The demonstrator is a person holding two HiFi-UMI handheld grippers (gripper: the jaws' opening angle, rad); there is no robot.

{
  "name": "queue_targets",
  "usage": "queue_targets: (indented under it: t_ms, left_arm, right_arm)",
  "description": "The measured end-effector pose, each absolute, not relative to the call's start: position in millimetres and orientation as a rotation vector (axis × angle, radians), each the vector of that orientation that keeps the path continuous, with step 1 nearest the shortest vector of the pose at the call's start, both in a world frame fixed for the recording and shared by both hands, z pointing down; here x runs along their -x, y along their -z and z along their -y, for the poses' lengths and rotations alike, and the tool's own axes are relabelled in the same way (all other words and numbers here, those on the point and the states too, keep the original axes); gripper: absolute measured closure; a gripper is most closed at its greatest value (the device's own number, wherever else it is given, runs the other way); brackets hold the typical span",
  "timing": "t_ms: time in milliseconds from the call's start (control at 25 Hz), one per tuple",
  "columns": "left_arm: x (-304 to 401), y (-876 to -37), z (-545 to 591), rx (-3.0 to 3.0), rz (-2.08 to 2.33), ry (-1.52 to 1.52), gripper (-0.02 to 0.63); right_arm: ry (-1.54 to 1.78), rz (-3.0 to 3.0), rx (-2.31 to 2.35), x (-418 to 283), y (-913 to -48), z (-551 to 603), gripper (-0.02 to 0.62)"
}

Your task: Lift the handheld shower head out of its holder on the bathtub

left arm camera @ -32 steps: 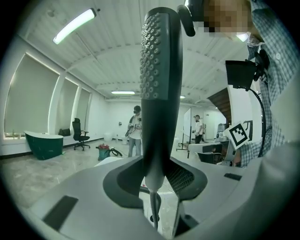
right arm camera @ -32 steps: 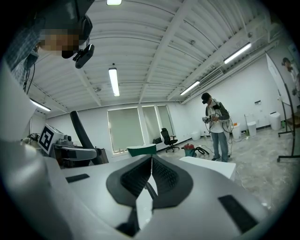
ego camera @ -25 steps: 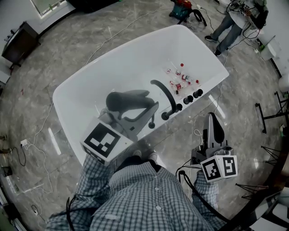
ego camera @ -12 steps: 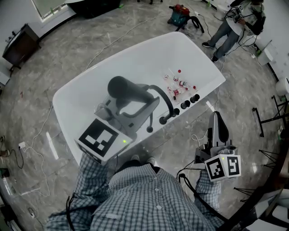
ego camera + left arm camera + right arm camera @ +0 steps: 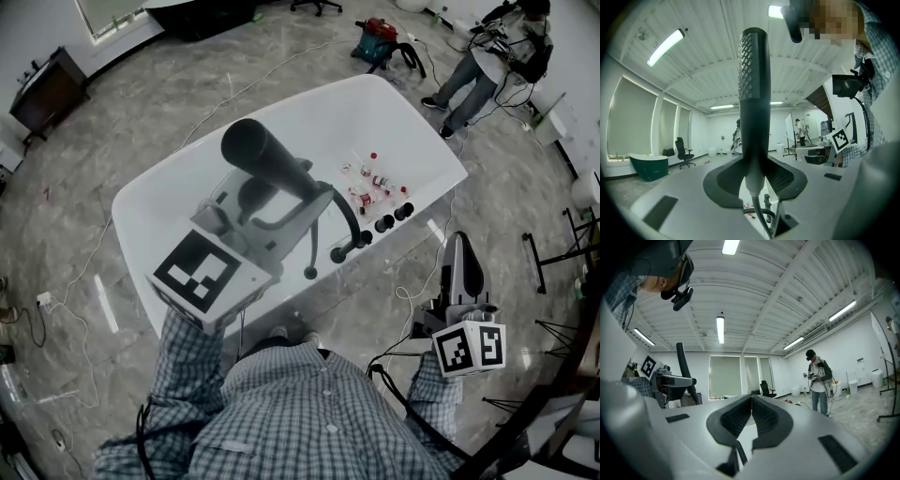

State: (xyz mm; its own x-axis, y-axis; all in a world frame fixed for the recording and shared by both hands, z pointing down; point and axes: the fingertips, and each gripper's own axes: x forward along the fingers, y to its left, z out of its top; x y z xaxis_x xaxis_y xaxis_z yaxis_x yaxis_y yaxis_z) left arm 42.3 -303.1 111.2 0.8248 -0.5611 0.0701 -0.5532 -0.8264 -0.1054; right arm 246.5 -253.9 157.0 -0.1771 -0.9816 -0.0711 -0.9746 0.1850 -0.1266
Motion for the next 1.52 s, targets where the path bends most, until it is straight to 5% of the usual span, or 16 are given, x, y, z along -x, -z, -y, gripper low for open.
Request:
queue_targets:
  t_ms: [1520]
  left_arm:
    - [-42.7,-106.8,303.3,2.88,-0.913,0.166,0.463]
  right_arm:
    - [0.016,-2.337,1.949,-246.8,-159.3,258.6,0.577]
